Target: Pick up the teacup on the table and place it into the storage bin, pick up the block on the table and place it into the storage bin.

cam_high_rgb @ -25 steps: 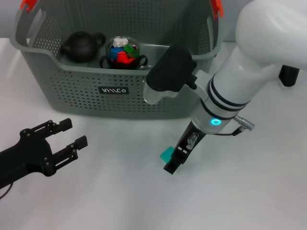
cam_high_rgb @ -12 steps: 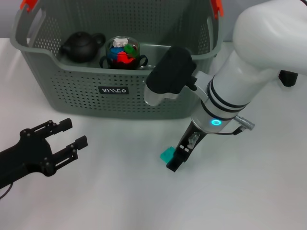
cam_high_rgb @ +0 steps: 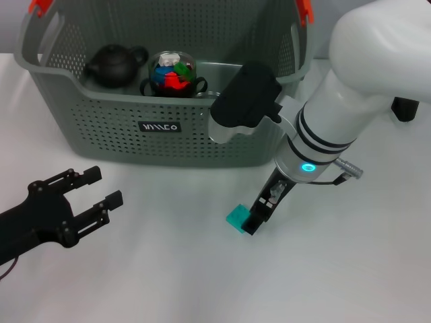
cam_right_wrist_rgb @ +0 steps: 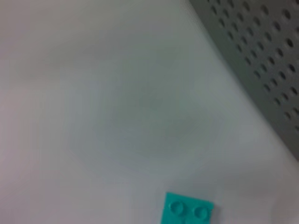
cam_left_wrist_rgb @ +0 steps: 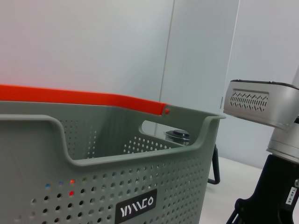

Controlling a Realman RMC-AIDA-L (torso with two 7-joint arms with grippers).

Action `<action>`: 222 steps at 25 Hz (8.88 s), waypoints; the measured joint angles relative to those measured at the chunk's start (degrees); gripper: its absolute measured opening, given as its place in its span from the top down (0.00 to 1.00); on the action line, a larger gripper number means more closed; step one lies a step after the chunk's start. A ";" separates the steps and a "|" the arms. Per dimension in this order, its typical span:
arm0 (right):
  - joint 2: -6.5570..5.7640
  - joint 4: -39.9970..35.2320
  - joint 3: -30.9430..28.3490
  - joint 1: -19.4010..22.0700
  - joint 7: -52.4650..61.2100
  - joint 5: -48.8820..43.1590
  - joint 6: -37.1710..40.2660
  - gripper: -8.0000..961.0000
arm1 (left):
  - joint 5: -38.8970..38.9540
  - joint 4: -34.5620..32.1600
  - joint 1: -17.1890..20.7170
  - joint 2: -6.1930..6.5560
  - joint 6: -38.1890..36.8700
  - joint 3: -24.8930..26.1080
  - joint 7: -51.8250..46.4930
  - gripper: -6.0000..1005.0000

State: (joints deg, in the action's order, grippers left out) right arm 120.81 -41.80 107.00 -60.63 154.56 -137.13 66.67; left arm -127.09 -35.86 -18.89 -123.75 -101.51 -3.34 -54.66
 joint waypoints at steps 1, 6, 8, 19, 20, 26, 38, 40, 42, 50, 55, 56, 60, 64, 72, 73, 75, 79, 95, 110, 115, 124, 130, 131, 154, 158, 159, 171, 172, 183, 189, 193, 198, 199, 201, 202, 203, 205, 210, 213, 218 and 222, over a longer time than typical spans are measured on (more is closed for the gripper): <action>-0.05 -0.05 -0.07 0.02 0.04 -0.12 0.12 0.14 | 0.00 0.00 0.00 0.00 0.00 0.00 0.00 0.39; -0.04 -2.52 -0.02 0.72 -0.67 -0.03 1.41 0.16 | 0.00 0.00 0.00 0.00 0.00 0.00 0.00 0.39; 0.14 -3.20 0.18 0.82 -1.01 0.00 1.69 0.16 | 0.00 0.00 0.00 0.00 0.00 0.00 0.00 0.39; 0.57 -3.41 3.01 0.87 -0.98 0.22 1.52 0.20 | 0.00 0.00 -0.03 0.00 0.00 0.00 0.00 0.39; 0.56 -3.41 3.02 0.87 -0.86 0.26 1.51 0.20 | 0.00 0.00 -0.05 0.00 0.00 0.00 0.00 0.39; 0.65 -3.44 3.03 0.40 -0.33 1.48 1.36 0.27 | 0.00 0.00 -0.08 0.00 0.00 0.01 0.00 0.39; 0.56 -2.79 3.13 -0.19 6.30 1.20 0.98 0.33 | 0.00 0.00 0.00 0.00 0.00 0.09 0.00 0.39; 0.56 -2.75 3.17 -0.19 6.45 1.18 0.84 0.33 | 0.00 0.00 0.00 0.00 0.00 0.09 0.00 0.39; 0.56 -2.71 3.40 -0.19 6.43 1.17 0.69 0.33 | 0.00 0.00 0.00 0.00 0.00 0.09 0.00 0.39; 0.64 -2.66 5.82 -0.19 5.91 1.29 -0.59 0.33 | 0.00 0.00 0.00 0.00 0.00 0.09 0.00 0.39; 0.67 -2.56 6.09 -0.19 5.93 1.29 -1.66 0.33 | 0.00 0.00 0.00 0.00 0.00 0.09 0.00 0.39; 0.70 -2.43 6.13 -0.23 5.92 1.26 -1.81 0.33 | 0.00 -0.01 0.00 0.00 0.00 0.09 0.00 0.39; 0.76 -2.19 6.13 -0.42 5.90 1.38 -2.06 0.33 | 0.00 0.00 0.00 0.00 0.00 0.09 0.00 0.39; 0.75 -2.17 6.44 -0.44 5.90 1.44 -2.15 0.33 | 0.00 0.00 -0.05 0.04 0.00 0.09 0.00 0.39; 0.66 -1.97 6.90 -0.48 6.04 1.49 -1.94 0.42 | 0.00 0.00 -0.05 0.09 0.00 0.09 0.00 0.39; 0.64 -1.97 6.90 -0.51 6.03 1.50 -1.90 0.43 | 0.00 0.00 -0.04 0.09 0.00 0.09 0.00 0.39; 0.65 -1.97 6.90 -0.53 5.96 1.51 -1.87 0.47 | 0.00 0.00 -0.03 0.09 0.00 0.09 0.00 0.39; 0.68 -1.92 6.90 -0.54 5.95 1.53 -1.81 0.54 | 0.00 0.00 -0.01 0.09 0.00 0.09 -0.01 0.39; 0.64 -2.13 6.84 -0.43 6.03 1.54 -1.38 0.54 | 0.00 0.00 0.00 0.09 0.00 0.09 -0.01 0.39; 0.25 -4.03 6.33 0.28 6.06 1.59 -0.48 0.52 | 0.00 0.00 0.00 0.09 0.00 0.09 0.00 0.39; -0.54 -15.43 1.71 5.62 4.35 -0.25 4.62 0.51 | 0.00 0.00 0.05 0.09 -0.01 0.29 -0.01 0.39; -0.58 -40.22 -19.35 19.63 -4.62 -1.91 21.90 0.50 | 0.00 0.00 0.03 0.09 0.00 0.82 -0.01 0.39; -0.59 -45.62 -33.40 20.82 -13.18 12.64 34.28 0.49 | 0.00 0.11 -0.57 0.20 0.09 0.74 -0.09 0.39; -0.58 -45.76 -35.41 20.58 -14.12 15.13 35.53 0.49 | 0.00 0.13 -0.65 0.22 0.09 0.69 -0.14 0.39; -0.75 -23.49 -43.45 -9.58 -7.72 -15.55 6.26 0.46 | 0.00 0.45 -1.25 0.25 -0.04 0.76 -0.20 0.39; -0.72 -8.07 -38.15 -14.39 -7.46 -16.98 -5.05 0.45 | 0.00 0.45 -1.08 0.19 0.08 0.79 -0.30 0.39; -0.70 -4.85 -37.31 -15.34 -7.46 -17.12 -7.08 0.45 | 0.00 0.45 -1.04 0.19 0.08 0.79 -0.30 0.39; -0.10 11.07 -33.79 -19.12 -8.07 -13.26 -21.03 0.44 | 0.00 0.54 -1.15 0.17 0.50 0.80 -0.24 0.38; -0.09 11.52 -33.39 -19.09 -7.98 -12.96 -21.63 0.43 | 0.00 0.57 -1.18 0.17 0.67 0.80 -0.21 0.38; 0.29 17.17 -27.21 -18.83 -9.46 -6.15 -27.92 0.42 | 0.00 0.69 -1.24 0.10 0.80 0.80 -0.12 0.38; 0.30 17.34 -23.86 -18.72 -9.38 -3.90 -29.46 0.41 | 0.00 0.71 -1.23 0.09 0.80 0.79 -0.09 0.38; 0.30 17.37 -23.32 -19.10 -8.99 -3.80 -30.55 0.41 | 0.00 0.71 -1.17 0.09 0.82 0.79 -0.09 0.38; 0.30 17.42 -23.28 -19.30 -8.81 -3.80 -31.81 0.40 | 0.00 0.71 -1.01 0.09 0.88 0.80 -0.09 0.38; 0.32 17.54 -23.25 -19.35 -8.81 -3.80 -31.81 0.40 | 0.00 0.71 -0.99 0.09 0.88 0.80 -0.09 0.38; 0.37 17.81 -23.21 -19.47 -8.80 -3.80 -31.65 0.40 | 0.00 0.71 -0.98 0.09 0.88 0.84 -0.09 0.38; 0.37 18.01 -23.19 -19.52 -8.79 -3.81 -31.51 0.40 | 0.00 0.70 -0.98 0.09 0.88 0.86 -0.09 0.38; 0.35 18.12 -23.19 -19.55 -8.79 -3.81 -31.32 0.39 | 0.00 0.71 -1.00 0.09 0.88 0.88 -0.09 0.38; 0.25 18.21 -23.30 -19.58 -8.78 -3.81 -30.86 0.39 | 0.00 0.70 -1.07 0.09 0.88 0.88 -0.09 0.38; 0.10 18.28 -23.27 -19.86 -8.76 -3.87 -30.43 0.38 | 0.00 0.70 -1.04 0.06 0.93 0.88 -0.09 0.38; 0.04 18.29 -23.25 -20.14 -8.75 -3.94 -30.37 0.38 | 0.00 0.70 -0.80 0.05 0.97 0.89 -0.09 0.38; -0.07 17.72 -23.24 -20.12 -8.77 -3.96 -30.31 0.38 | 0.00 0.70 -0.57 0.00 0.97 0.90 -0.09 0.38; -0.13 14.31 -23.22 -18.28 -9.36 -3.83 -29.59 0.38 | 0.00 0.70 -0.57 0.00 0.97 1.21 -0.09 0.38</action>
State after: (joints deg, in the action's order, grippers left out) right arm 120.69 -27.49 83.78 -78.91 145.20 -140.96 37.08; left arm -127.09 -35.16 -19.46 -123.75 -100.55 -2.13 -54.75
